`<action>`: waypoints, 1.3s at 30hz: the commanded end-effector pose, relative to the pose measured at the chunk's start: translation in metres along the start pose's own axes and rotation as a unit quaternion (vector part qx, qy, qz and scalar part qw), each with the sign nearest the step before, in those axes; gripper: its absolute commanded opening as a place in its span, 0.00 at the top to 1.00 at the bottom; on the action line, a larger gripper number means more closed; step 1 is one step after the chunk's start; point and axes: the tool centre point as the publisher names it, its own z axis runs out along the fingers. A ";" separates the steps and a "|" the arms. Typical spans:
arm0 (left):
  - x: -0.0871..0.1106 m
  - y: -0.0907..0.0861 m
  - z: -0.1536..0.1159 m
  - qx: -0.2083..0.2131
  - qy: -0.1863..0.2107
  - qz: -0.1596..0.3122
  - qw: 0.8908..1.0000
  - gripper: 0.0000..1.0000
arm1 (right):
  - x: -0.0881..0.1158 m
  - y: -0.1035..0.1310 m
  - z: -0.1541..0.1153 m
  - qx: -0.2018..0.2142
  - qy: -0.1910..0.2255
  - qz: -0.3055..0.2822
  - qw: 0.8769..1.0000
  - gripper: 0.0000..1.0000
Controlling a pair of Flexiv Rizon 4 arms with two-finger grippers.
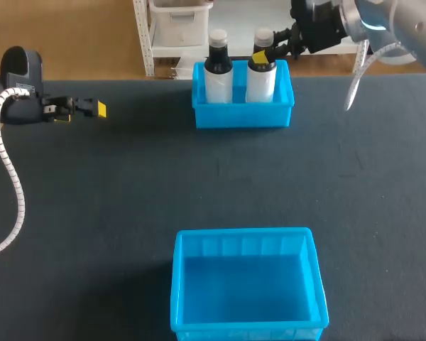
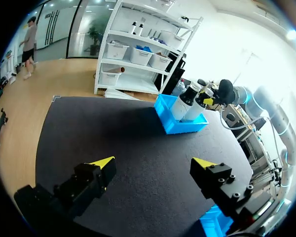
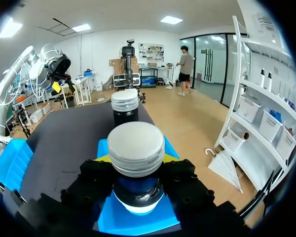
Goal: Pick up the bottle, and place it in the far bin if it is heavy, or in the near bin if it is light.
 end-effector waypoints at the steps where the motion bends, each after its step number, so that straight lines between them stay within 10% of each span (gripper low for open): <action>1: 0.000 0.000 0.000 0.000 0.000 0.000 1.000 0.00 | 0.001 0.000 0.001 0.000 0.004 0.000 1.000 0.00; 39: 0.000 0.000 0.000 0.000 0.000 0.000 1.000 0.00 | 0.020 0.065 -0.125 0.066 0.025 0.023 0.997 0.00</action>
